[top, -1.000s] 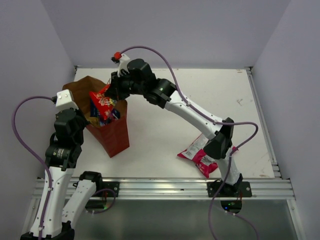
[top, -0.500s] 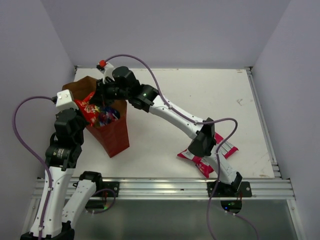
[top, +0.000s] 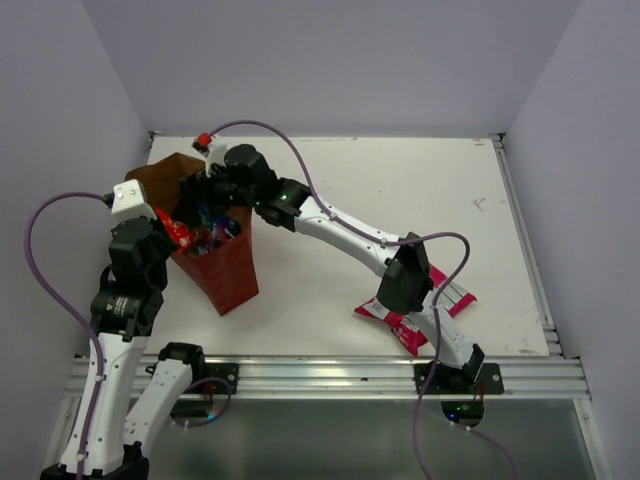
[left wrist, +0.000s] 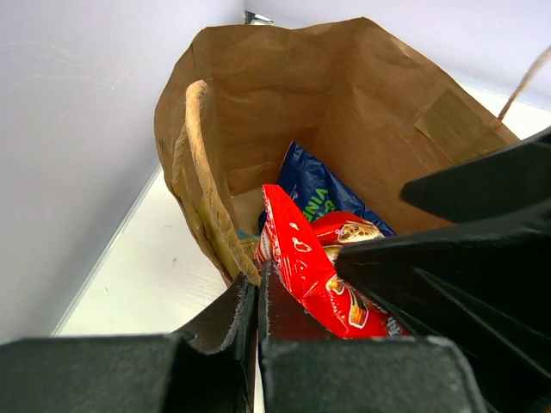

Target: Place the snacks into the paper bag

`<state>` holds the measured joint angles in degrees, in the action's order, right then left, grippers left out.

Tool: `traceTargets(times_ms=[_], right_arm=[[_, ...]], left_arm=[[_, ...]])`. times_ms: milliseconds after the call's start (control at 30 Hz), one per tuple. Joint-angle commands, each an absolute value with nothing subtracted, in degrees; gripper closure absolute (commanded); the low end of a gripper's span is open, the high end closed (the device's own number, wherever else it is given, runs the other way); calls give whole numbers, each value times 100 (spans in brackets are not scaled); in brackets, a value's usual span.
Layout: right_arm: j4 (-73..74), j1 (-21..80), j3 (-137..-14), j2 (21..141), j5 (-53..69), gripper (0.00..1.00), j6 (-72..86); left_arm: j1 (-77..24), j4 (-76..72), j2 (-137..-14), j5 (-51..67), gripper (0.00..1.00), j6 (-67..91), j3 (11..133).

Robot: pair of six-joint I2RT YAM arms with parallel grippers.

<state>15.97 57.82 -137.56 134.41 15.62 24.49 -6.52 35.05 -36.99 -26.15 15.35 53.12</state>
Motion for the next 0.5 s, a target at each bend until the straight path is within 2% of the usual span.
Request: traceTargets(times_ms=[0,167,300,367,467], right_arm=[[932,5810,-13379,12185,1284,1,2049],[1475,5827,-12701,10892,415,1,1539],[2889,5827,-12140,9593,-990,1,1109],[3365,5827,-11288,9186,-1892,1,1002],[3699,5818,-9973,8632,-2547,1,1055]], left_arm=[[-686,3243,-3674,-2575,100,1485,5335],[-686,3252,-3639,-2584,100,1494,5326],[-686,3261,-3612,-2584,100,1494,5335],[-686,3252,-3621,-2575,100,1485,5344],[-686,3243,-3630,-2540,100,1494,5335]])
